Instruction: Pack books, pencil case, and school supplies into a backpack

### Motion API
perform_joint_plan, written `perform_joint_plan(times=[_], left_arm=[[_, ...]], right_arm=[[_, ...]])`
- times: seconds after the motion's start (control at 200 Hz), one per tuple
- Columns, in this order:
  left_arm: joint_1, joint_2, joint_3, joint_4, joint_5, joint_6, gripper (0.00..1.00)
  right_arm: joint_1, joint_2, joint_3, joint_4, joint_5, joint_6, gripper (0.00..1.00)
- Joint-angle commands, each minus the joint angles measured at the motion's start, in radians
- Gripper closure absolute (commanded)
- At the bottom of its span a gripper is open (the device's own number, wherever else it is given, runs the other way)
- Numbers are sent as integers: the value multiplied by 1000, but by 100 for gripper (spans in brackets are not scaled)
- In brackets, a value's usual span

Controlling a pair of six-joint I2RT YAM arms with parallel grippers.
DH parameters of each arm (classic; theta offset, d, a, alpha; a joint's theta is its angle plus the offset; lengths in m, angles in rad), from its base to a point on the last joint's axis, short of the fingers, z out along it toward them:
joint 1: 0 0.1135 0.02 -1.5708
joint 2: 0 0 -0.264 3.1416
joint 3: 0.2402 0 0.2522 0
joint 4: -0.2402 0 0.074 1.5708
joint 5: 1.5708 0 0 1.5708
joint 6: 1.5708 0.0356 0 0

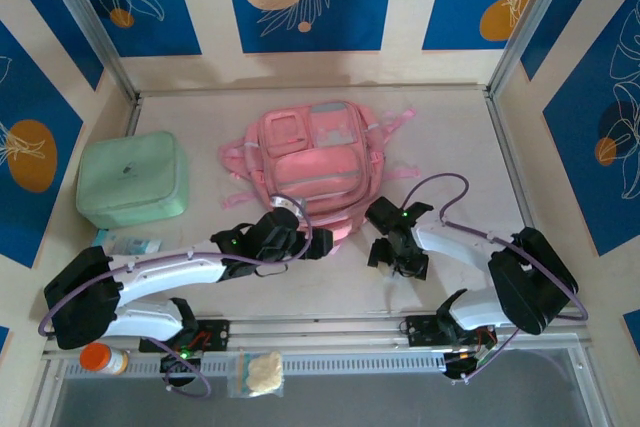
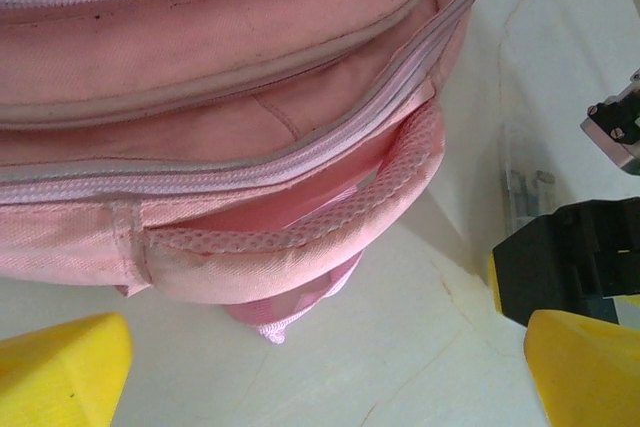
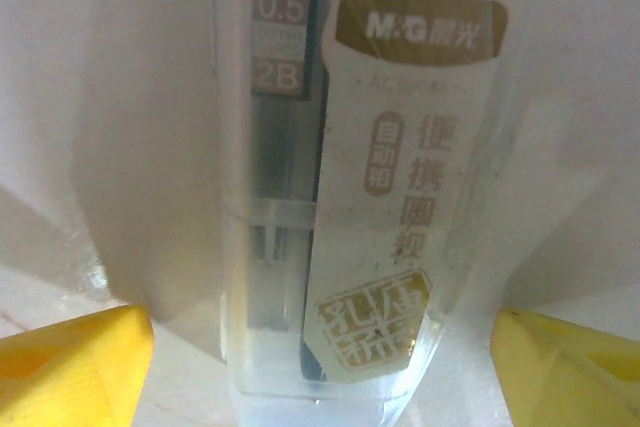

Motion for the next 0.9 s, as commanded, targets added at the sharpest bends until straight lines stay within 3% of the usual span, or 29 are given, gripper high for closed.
perform_joint_plan(times=[0.0, 0.08, 0.64, 0.895], left_arm=[[9, -1, 33, -56, -1, 29, 1], [10, 6, 45, -66, 8, 41, 1], [22, 10, 57, -89, 11, 39, 1], [30, 9, 61, -75, 8, 39, 0]], right_arm=[[1, 15, 16, 16, 30, 17, 17], [-3, 13, 10, 36, 27, 6, 24], [-17, 21, -11, 75, -7, -10, 46], [-31, -24, -31, 91, -32, -30, 48]])
